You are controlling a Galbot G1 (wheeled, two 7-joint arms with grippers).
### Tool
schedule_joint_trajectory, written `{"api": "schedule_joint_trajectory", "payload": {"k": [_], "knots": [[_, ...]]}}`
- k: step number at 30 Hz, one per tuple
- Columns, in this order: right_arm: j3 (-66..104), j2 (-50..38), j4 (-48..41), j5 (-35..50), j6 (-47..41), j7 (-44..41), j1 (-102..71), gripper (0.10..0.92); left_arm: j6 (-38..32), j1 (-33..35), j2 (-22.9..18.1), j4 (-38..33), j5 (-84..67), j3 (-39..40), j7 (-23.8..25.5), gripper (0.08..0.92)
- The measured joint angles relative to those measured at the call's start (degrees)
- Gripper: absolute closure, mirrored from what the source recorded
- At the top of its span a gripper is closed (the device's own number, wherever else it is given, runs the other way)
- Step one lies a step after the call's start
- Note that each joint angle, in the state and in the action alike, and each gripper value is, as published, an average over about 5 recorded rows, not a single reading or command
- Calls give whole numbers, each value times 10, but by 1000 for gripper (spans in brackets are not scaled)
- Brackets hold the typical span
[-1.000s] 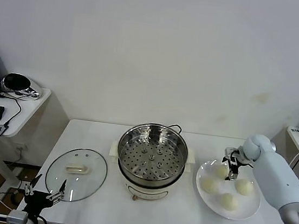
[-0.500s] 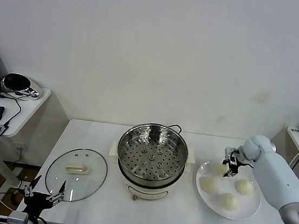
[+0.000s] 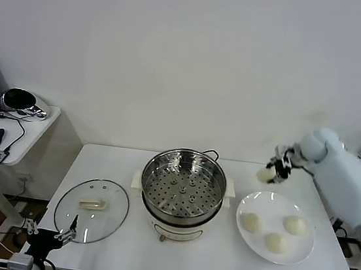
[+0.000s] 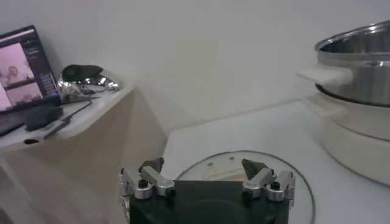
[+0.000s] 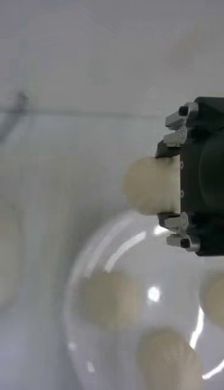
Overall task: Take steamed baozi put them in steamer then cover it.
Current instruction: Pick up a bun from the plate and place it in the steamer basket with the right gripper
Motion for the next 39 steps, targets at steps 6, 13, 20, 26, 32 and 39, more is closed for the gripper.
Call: {"api": "schedule_joint_trajectory", "payload": {"k": [6, 13, 20, 26, 32, 39], "knots": [[-59, 61, -26, 69, 48, -32, 76, 482, 7, 0, -6, -12, 4, -7, -8, 177], [-101, 144, -77, 119, 212, -66, 115, 473, 11, 7, -10, -20, 6, -9, -14, 177], [-132, 186, -77, 118, 340, -82, 125, 472, 15, 10, -17, -23, 9, -10, -20, 177], [-150, 210, -65, 93, 401, -81, 125, 473, 16, 10, -19, -26, 10, -10, -20, 177], [-160, 227, -66, 57, 436, -71, 116, 471, 18, 12, -22, -31, 9, -11, -21, 177], [-162, 248, -78, 19, 460, -59, 98, 474, 20, 14, -28, -34, 9, -11, -22, 177]]}}
